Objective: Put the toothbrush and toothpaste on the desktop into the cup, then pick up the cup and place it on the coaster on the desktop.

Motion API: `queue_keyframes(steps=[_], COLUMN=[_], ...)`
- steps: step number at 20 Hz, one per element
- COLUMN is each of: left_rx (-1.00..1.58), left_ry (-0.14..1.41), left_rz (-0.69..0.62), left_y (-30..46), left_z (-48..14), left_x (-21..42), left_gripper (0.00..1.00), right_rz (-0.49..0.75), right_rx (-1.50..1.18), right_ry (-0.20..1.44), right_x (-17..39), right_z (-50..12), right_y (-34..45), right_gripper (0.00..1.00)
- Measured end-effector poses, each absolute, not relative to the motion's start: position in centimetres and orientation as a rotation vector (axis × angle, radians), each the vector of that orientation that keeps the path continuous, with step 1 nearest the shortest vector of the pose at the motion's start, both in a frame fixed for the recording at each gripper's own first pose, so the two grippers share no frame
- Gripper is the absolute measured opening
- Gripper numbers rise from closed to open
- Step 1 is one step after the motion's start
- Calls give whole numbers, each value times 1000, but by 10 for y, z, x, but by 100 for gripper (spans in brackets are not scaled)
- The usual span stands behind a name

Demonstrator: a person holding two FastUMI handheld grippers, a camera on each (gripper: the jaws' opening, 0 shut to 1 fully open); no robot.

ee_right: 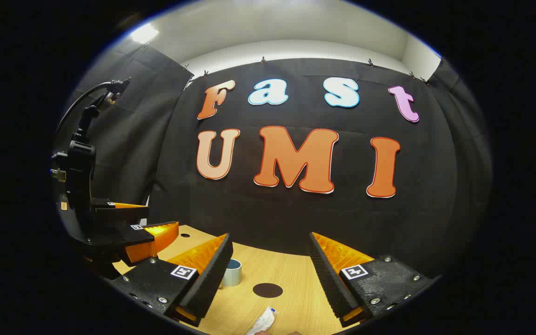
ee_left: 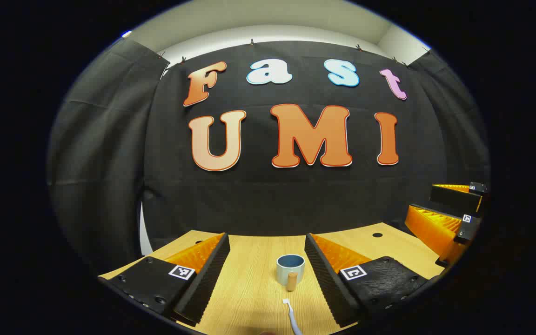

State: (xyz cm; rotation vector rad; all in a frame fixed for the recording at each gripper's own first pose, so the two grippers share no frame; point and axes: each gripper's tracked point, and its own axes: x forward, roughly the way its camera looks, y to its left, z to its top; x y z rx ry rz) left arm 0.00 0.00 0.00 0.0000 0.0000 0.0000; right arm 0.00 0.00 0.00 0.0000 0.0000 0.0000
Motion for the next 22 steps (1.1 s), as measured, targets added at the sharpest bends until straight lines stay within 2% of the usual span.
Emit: queue_keyframes(steps=[17,22], left_rx=[-18,-13], left_ry=[-22,42], left_rz=[-12,-17], left_y=[-7,-7], left_z=[-3,-18], left_x=[-2,2], left_gripper=[97,97], right_rz=[4,10], right_rx=[4,9], right_ry=[33,98], right_x=[0,-1], right_z=[-14,-27], right_y=[-1,-8], right_gripper=[97,98])
